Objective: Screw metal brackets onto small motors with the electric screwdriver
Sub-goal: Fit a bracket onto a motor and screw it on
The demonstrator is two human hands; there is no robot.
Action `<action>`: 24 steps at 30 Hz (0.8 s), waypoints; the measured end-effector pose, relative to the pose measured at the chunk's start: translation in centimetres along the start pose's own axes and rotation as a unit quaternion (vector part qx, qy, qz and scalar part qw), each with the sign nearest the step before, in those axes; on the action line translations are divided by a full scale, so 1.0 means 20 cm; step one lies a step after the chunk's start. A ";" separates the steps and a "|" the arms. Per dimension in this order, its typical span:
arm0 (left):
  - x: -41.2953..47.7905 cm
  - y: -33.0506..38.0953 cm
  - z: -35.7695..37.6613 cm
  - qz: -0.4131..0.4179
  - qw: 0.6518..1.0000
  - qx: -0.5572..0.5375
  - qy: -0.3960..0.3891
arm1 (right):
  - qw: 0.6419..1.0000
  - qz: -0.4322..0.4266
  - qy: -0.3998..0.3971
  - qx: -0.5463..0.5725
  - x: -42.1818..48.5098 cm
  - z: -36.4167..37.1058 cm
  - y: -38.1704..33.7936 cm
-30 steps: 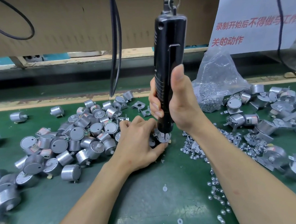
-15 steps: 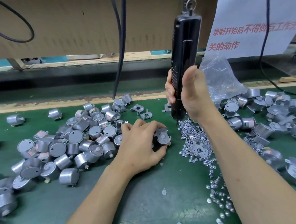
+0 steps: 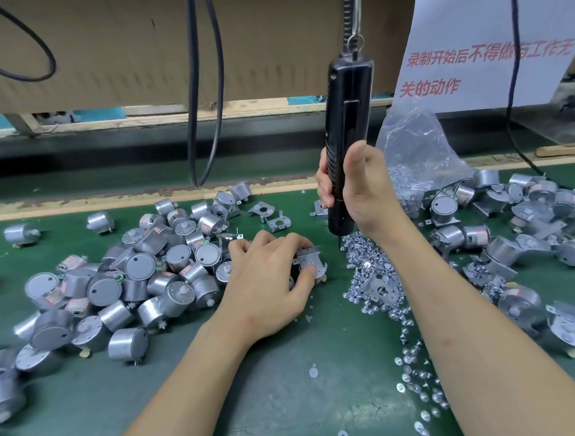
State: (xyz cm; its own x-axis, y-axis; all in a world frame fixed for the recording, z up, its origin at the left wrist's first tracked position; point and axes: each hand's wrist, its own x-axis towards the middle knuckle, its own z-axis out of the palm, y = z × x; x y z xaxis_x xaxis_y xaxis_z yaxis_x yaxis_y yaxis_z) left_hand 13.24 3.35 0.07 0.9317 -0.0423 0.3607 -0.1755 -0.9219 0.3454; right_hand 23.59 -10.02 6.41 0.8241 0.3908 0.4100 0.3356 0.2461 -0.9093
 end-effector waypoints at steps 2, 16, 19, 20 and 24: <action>0.00 0.00 0.00 0.002 1.000 -0.005 0.003 | 1.000 0.004 0.003 0.000 0.00 0.00 0.01; 0.00 -0.01 0.01 0.013 1.000 0.017 0.007 | 1.000 -0.003 -0.001 0.001 0.00 0.01 -0.01; 0.00 -0.01 0.01 0.012 1.000 0.018 0.010 | 1.000 -0.006 -0.003 0.004 0.00 0.01 -0.02; 0.00 -0.01 0.01 0.010 1.000 0.019 0.008 | 1.000 -0.008 -0.004 0.003 0.00 0.01 -0.02; 0.00 -0.01 0.01 0.005 1.000 0.017 0.005 | 1.000 -0.007 -0.002 0.003 -0.01 0.01 -0.02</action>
State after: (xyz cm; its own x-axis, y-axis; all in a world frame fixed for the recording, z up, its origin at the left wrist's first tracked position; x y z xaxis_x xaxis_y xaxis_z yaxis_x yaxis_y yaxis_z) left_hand 13.30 3.40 -0.16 0.9266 -0.0484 0.3730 -0.1742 -0.9341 0.3116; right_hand 23.32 -9.99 6.65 0.8172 0.3909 0.4236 0.3449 0.2572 -0.9027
